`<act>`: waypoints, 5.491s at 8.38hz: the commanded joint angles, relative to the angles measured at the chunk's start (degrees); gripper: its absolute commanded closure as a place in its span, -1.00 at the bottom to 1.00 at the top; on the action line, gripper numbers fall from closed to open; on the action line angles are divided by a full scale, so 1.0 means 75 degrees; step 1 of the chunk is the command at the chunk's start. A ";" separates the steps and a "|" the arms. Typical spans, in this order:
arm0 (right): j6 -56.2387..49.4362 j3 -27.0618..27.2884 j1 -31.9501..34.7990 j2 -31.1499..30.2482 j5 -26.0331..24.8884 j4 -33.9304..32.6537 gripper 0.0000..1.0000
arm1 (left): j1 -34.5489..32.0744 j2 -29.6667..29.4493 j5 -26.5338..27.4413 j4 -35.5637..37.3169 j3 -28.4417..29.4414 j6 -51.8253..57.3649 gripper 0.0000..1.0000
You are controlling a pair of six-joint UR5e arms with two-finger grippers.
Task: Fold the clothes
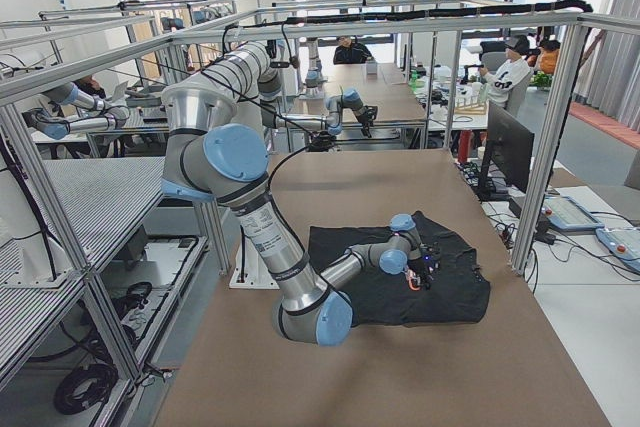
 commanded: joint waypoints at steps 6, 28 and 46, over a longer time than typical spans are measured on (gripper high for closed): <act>0.0155 -0.0519 -0.0062 0.0416 -0.0180 0.0001 -0.51 | 0.0001 0.0000 -0.0024 0.0000 0.0004 0.0000 -0.88; 0.0202 0.1332 -0.0637 -0.0720 -0.0145 -0.0035 -0.89 | 0.3786 -0.6738 -0.2754 -0.0843 0.5699 -0.4499 -0.07; 0.0073 0.1204 -0.0707 -0.0814 -0.0192 0.0012 -0.89 | 0.5169 -0.8061 -0.1993 -0.0867 0.4982 -0.8484 1.00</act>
